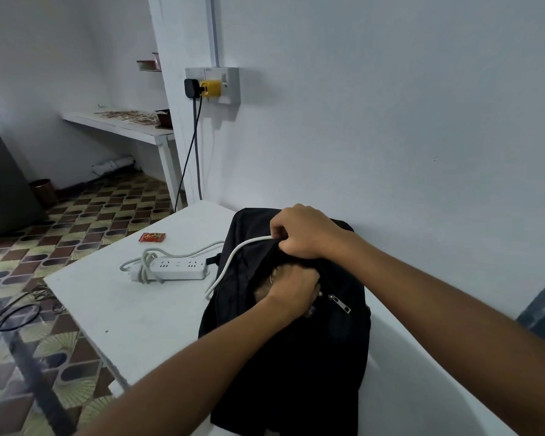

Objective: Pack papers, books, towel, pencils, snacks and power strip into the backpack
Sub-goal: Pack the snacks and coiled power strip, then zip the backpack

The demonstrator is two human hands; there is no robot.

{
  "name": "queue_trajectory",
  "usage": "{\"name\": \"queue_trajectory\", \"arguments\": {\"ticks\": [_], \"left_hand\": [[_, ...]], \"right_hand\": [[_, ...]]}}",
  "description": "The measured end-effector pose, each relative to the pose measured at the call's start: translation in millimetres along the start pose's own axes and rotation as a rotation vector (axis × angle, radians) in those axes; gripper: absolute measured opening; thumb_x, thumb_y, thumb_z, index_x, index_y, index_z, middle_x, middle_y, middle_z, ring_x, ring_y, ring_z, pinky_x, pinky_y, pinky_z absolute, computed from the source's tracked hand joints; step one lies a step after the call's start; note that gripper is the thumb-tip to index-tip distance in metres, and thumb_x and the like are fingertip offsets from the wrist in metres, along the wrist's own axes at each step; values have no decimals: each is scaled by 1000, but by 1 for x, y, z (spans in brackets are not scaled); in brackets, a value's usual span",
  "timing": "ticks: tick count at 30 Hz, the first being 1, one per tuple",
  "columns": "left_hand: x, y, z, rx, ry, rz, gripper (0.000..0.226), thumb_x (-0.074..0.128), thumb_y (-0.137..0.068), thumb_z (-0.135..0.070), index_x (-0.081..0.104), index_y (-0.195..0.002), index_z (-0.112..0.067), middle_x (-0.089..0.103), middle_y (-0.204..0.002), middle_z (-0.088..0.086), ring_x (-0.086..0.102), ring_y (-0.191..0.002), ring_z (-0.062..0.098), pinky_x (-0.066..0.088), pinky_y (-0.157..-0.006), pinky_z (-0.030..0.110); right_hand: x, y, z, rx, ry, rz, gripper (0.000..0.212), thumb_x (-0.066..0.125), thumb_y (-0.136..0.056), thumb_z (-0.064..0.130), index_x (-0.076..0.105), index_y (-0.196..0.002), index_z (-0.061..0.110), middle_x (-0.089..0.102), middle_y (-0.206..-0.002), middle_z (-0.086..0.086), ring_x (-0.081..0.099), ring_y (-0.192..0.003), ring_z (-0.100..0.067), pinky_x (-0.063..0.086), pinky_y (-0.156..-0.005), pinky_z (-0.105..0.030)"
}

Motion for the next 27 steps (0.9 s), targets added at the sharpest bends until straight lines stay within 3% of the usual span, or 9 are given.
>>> {"name": "queue_trajectory", "arguments": {"ticks": [4, 8, 11, 13, 15, 18, 22, 27], "left_hand": [[0, 14, 7, 266, 162, 65, 27, 48, -96, -22, 63, -97, 0, 64, -102, 20, 60, -94, 35, 42, -84, 38], [-13, 31, 17, 508, 112, 95, 28, 48, -96, -22, 61, -115, -6, 63, -114, 11, 57, -107, 27, 42, -88, 34], [-44, 47, 32, 560, 154, 39, 32, 44, -91, -27, 64, -113, -15, 67, -108, 2, 60, -100, 22, 48, -81, 36], [-64, 49, 57, 483, 130, -93, 36, 39, -86, -32, 67, -107, -22, 69, -98, 0, 64, -90, 23, 51, -72, 36], [-74, 47, 89, 373, 119, -190, 35, 41, -84, -33, 68, -102, -21, 68, -93, 0, 64, -84, 25, 51, -65, 37], [-75, 40, 139, 201, 111, -230, 38, 38, -82, -35, 69, -95, -18, 68, -90, -1, 63, -83, 25, 50, -65, 37], [-49, 29, 227, -115, 83, -179, 27, 53, -89, -28, 67, -109, -16, 67, -109, 0, 62, -96, 20, 45, -77, 30], [5, 34, 326, -439, 235, -106, 26, 59, -83, -20, 69, -106, -14, 69, -109, 6, 64, -97, 20, 53, -86, 36]], "right_hand": [[6, -4, -1, 2, -34, 35, 20, 55, -73, 7, 64, -85, 20, 62, -86, 4, 54, -82, -18, 45, -71, -29], [14, -11, -6, 13, -55, 77, 16, 56, -74, 9, 66, -83, 18, 64, -87, 3, 56, -83, -17, 48, -74, -31], [21, -19, -12, 13, -57, 129, 9, 58, -73, 16, 63, -77, 23, 65, -86, 3, 60, -83, -19, 51, -75, -34], [28, -25, -13, 4, -43, 176, 2, 61, -74, 24, 59, -74, 26, 62, -85, 2, 59, -82, -20, 47, -70, -32], [37, -31, -12, -22, 1, 201, 11, 61, -76, 32, 55, -69, 25, 59, -80, 1, 58, -79, -22, 42, -63, -31], [51, -40, -8, -93, 94, 192, 11, 62, -74, 34, 58, -73, 24, 62, -79, 2, 59, -78, -23, 47, -67, -32], [66, -46, -10, -188, 203, 175, 15, 60, -75, 37, 59, -79, 23, 64, -80, 2, 59, -78, -22, 41, -66, -27], [82, -57, -21, -224, 229, 176, 26, 57, -71, 46, 54, -76, 21, 62, -72, 6, 57, -72, -18, 33, -63, -27]]}}
Point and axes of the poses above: each hand's wrist, its own y-axis away from the middle knuckle, its own x-axis out of the palm, z = x × y, the point moved 3 cm from there along -y, towards the middle knuckle
